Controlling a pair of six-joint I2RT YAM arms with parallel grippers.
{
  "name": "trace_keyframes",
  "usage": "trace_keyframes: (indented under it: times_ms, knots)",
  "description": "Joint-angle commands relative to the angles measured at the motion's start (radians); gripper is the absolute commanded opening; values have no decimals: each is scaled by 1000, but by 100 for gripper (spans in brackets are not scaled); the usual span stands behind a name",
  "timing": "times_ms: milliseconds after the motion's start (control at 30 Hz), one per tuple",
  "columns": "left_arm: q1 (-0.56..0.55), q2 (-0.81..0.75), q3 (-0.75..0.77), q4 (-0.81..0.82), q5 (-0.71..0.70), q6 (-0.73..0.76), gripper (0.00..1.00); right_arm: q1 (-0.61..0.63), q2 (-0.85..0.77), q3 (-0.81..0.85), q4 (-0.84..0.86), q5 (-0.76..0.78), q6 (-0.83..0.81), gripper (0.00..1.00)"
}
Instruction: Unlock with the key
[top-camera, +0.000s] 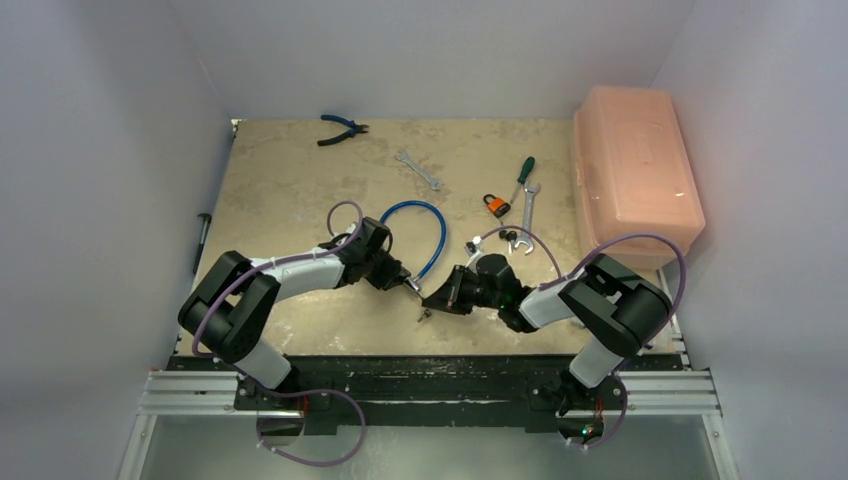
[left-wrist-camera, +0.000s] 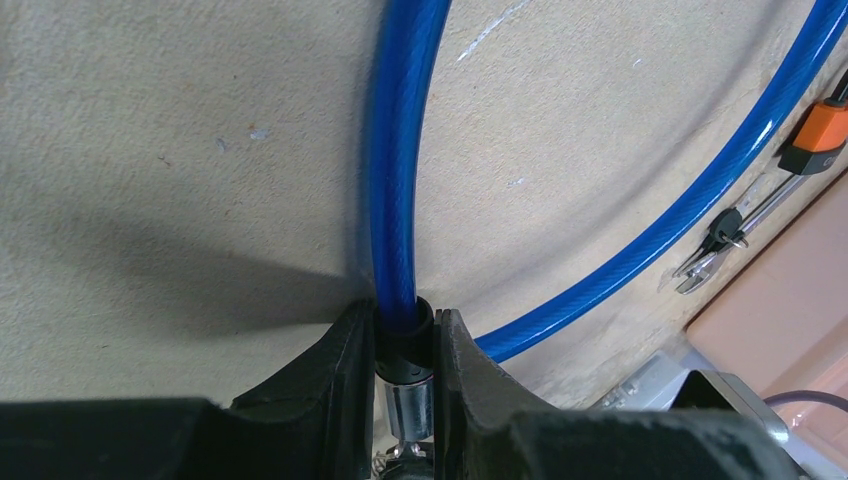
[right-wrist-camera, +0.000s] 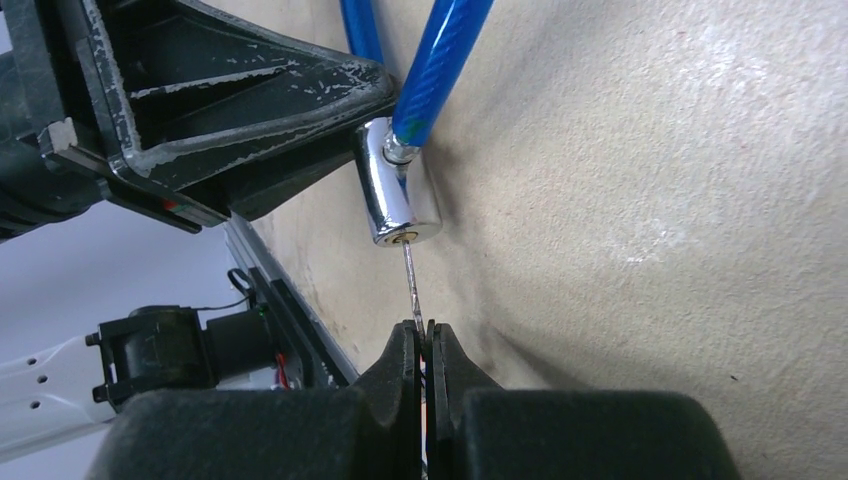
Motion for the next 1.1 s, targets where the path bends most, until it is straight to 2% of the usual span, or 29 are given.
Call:
trace_keyframes:
  times_ms: [0,433,1067]
  knots:
    - [2,-6,-22,-2,13,5,0,2,7,1,29,42,15,0]
    - [2,1,-22,0,16,8,0,2,-29,-6,98,23,6,0]
    - [3,3,-29,3,20,14,0,2,-48,17,71,36,0,0]
